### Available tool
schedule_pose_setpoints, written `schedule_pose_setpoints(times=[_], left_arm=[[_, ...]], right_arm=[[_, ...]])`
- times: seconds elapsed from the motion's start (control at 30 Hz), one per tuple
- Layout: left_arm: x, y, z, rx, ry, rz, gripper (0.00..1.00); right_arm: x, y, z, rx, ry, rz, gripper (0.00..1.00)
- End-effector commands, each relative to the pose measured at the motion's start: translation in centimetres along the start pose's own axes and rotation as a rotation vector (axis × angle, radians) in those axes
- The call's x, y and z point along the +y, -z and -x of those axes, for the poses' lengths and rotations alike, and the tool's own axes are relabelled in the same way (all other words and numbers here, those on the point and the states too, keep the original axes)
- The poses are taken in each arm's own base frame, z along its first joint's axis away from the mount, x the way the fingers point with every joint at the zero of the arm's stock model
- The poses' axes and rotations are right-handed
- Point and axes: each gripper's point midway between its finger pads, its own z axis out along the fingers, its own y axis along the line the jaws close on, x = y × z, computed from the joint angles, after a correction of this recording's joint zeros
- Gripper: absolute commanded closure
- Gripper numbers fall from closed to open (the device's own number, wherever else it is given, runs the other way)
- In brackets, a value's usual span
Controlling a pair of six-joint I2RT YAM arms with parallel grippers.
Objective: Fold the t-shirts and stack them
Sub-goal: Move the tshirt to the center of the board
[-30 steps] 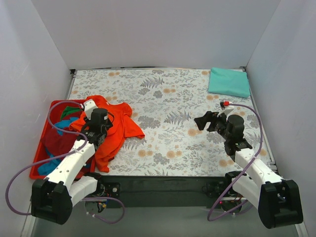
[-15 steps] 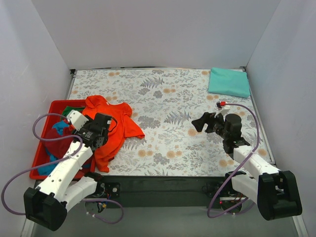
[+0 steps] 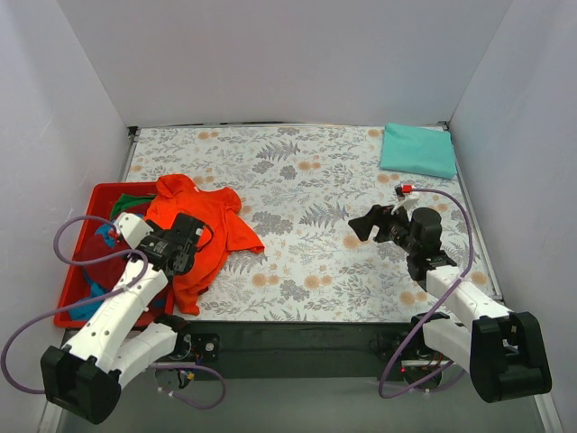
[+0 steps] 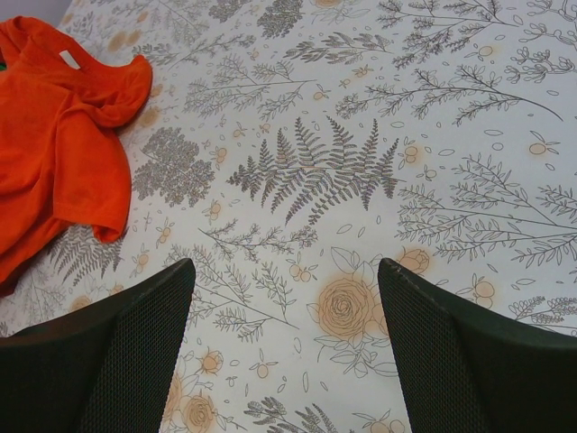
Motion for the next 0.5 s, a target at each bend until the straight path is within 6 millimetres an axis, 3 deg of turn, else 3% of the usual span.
schedule_pose_setpoints(times=[0.0, 0.13, 0.17, 0.23, 0.27, 0.33, 0.4, 0.47], left_arm=[[-0.8, -0.5, 0.4, -0.054, 0.101, 0.014, 0.44], [-1.2, -0.7, 0.0, -0.055, 0.045, -0.013, 0.53], [-3.0, -0.5, 0.5, -0.06, 0.104, -0.081, 0.57], [-4.3, -0.7, -0.9, -0.028, -0.036, -0.173, 0.62], [-6.1, -0.6, -0.2, -0.039, 0.022, -0.239, 0.73], [-7.3, -0.5, -1.0, 0.009, 0.006, -0.304, 0.95], [-9.1, 0.0, -0.6, 0.023, -0.005, -0.369, 1.0], [-11.9, 1.6, 1.8, 0.003, -0.009, -0.464, 1.0]], right_arm=[[0.8, 0.0, 2.3, -0.07, 0.03, 0.03, 0.12], [0.7, 0.1, 2.3, -0.076, 0.033, 0.023, 0.12], [0.7, 0.2, 2.4, -0.08, 0.034, 0.021, 0.12], [0.7, 0.2, 2.4, -0.079, 0.032, 0.019, 0.12], [0.8, 0.2, 2.4, -0.079, 0.034, 0.023, 0.12], [0.8, 0.2, 2.4, -0.078, 0.034, 0.025, 0.12], [0.7, 0.3, 2.4, -0.082, 0.036, 0.02, 0.12], [0.7, 0.4, 2.5, -0.088, 0.036, 0.016, 0.12]])
